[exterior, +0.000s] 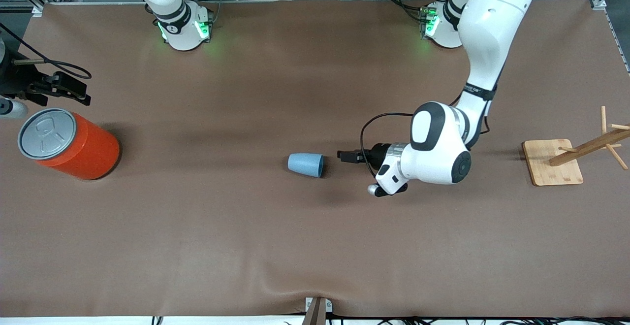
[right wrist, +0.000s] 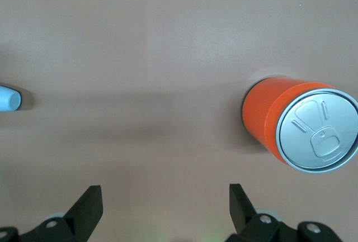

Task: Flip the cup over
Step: 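Close the left gripper around the base of the blue cup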

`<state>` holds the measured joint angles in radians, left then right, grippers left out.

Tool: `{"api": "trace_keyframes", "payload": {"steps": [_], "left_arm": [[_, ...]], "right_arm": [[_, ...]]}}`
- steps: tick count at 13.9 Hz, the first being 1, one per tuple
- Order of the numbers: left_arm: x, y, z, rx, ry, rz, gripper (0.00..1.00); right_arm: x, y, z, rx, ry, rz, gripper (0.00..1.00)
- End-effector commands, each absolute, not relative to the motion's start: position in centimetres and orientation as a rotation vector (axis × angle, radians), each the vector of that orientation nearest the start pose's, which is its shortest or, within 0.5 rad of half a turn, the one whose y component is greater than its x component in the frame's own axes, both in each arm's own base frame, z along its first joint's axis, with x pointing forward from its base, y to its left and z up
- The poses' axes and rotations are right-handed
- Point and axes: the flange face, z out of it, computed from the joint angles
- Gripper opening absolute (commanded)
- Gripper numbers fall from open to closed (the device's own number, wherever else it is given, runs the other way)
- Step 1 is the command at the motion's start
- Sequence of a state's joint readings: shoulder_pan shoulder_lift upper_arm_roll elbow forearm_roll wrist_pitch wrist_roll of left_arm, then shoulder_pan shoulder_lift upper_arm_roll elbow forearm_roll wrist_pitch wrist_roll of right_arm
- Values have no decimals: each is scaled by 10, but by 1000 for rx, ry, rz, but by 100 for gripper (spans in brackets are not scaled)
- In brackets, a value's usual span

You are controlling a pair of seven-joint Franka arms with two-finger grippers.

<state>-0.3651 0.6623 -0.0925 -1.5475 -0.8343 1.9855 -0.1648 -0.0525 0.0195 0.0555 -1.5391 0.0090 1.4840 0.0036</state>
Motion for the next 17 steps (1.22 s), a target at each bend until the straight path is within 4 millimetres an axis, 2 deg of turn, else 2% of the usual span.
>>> {"api": "trace_keyframes", "payload": {"steps": [1, 2, 6, 9, 11, 14, 17], "left_arm": [[590, -350, 252, 2316, 208, -544, 100], [587, -354, 242, 2297, 187, -543, 100], [587, -361, 223, 2167, 197, -518, 100], [589, -358, 196, 2132, 160, -493, 100], [595, -363, 190, 2133, 170, -461, 100], [594, -371, 174, 2143, 182, -451, 100], [594, -378, 173, 2117, 187, -447, 100]], "right_arm": [[553, -1, 617, -3130, -5, 141, 100], [554, -9, 615, -3121, 1, 143, 100], [561, -11, 622, -3132, 76, 72, 100], [566, -10, 612, -3118, 81, 93, 100], [566, -7, 612, -3134, 50, 96, 100], [566, -10, 612, -3127, 55, 96, 100], [564, -11, 615, -3123, 59, 93, 100]]}}
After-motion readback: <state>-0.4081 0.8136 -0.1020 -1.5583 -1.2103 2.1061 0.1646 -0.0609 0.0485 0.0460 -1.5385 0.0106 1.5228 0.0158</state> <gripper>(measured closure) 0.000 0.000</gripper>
